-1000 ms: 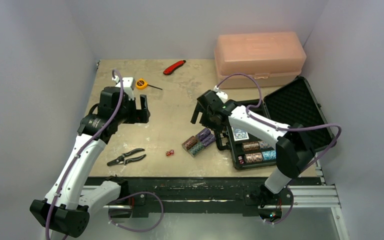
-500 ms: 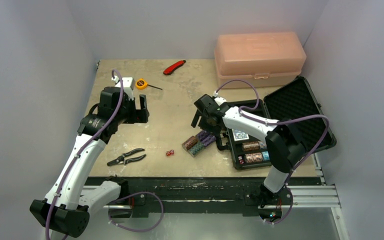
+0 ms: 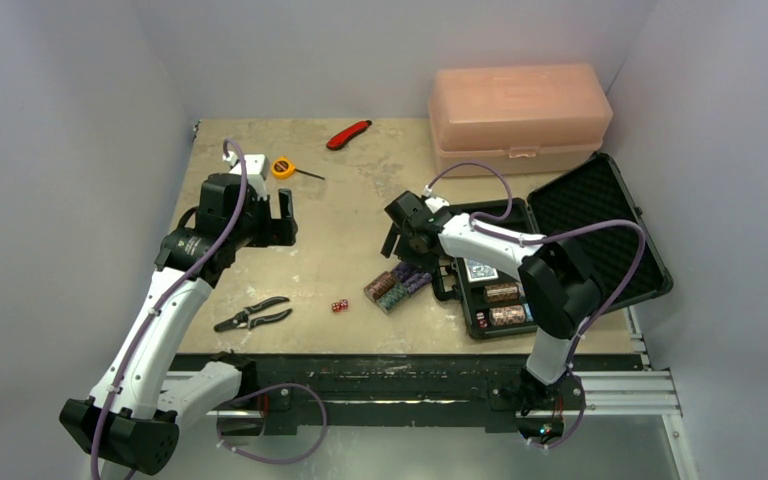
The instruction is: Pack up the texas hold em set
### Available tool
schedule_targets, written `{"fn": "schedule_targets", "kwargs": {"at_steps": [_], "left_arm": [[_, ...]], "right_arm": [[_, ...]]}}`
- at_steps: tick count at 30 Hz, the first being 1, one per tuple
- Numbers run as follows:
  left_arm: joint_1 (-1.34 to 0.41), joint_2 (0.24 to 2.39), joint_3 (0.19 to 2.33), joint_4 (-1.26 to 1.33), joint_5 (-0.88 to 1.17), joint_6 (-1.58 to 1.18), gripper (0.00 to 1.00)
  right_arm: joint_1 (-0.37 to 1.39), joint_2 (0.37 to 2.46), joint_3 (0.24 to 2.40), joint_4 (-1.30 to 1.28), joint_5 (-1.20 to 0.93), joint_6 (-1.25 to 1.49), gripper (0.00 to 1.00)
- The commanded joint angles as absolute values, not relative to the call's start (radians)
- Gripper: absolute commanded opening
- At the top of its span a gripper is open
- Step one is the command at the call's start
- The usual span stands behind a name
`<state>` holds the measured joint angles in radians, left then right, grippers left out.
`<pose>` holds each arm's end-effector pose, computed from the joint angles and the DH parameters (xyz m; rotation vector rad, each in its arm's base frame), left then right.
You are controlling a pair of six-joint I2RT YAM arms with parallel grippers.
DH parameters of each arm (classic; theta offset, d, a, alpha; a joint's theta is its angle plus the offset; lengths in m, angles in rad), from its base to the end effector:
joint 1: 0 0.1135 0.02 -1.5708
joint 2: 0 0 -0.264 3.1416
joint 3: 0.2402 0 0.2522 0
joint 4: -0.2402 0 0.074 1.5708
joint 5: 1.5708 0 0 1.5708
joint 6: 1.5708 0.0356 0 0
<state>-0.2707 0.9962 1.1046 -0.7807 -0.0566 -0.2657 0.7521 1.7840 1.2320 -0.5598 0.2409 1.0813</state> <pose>0.1925 -0.0513 0.3530 -0.0251 2.2514 -0.2262 0.2716 0.2425 0.1968 0.5099 2.6110 0.2972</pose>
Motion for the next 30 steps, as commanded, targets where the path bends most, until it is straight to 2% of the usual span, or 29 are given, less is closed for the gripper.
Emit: {"fn": "schedule_targets", "kwargs": {"at_steps": [1, 8, 20, 22, 25, 30], "left_arm": [[-0.276, 0.997, 1.147, -0.773, -0.065, -0.244, 0.88], [-0.276, 0.996, 1.149, -0.774, -0.067, -0.242, 0.88], [-0.276, 0.996, 1.149, -0.774, -0.070, -0.242, 0.88], [-0.276, 0.996, 1.149, -0.773, -0.069, -0.242, 0.88], [-0.276, 0.996, 1.149, -0.775, -0.069, -0.242, 0.88], [-0.276, 0.997, 1.149, -0.775, -0.069, -0.242, 0.88]], "right_arm": [[0.756, 1.814, 1.230, -0.535, 0.249, 1.088, 0.77], [0.756, 1.825, 1.230, -0.532, 0.259, 1.085, 0.75], [0.756, 1.840, 1.233, -0.528, 0.278, 1.063, 0.59], [0.756, 1.847, 1.237, -0.523, 0.275, 1.052, 0.52], [0.755, 1.867, 1.254, -0.496, 0.240, 0.996, 0.29], [0.756, 1.945, 1.373, -0.541, 0.230, 0.841, 0.18]]}}
